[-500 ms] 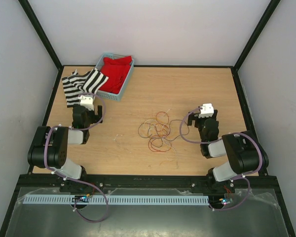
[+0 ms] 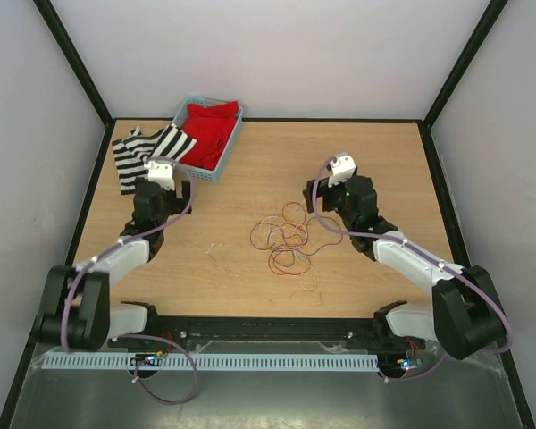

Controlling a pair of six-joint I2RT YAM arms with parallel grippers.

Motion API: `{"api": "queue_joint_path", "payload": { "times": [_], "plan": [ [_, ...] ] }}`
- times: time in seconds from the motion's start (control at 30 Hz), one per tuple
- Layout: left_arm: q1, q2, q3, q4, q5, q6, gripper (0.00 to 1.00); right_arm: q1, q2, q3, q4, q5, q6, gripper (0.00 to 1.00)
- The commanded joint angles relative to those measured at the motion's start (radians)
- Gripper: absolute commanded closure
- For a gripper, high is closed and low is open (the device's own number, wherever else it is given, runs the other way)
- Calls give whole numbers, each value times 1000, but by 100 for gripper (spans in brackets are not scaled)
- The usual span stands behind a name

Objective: Zip-tie the wires
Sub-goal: Pick up the cable at the center of the board.

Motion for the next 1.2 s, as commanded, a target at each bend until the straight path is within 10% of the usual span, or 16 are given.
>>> {"api": "queue_joint_path", "payload": {
  "times": [0.0, 0.6, 1.17],
  "plan": [
    [-37, -201, 132, -312, 31, -221, 1, 55, 27, 44, -298, -126, 135, 1],
    [-43, -367, 247, -552, 266, -454, 1, 279, 267, 78, -393, -67, 219, 3],
    [-41, -471, 297, -602, 245, -501, 1, 280, 101, 271, -574, 127, 63, 100]
  ]
}}
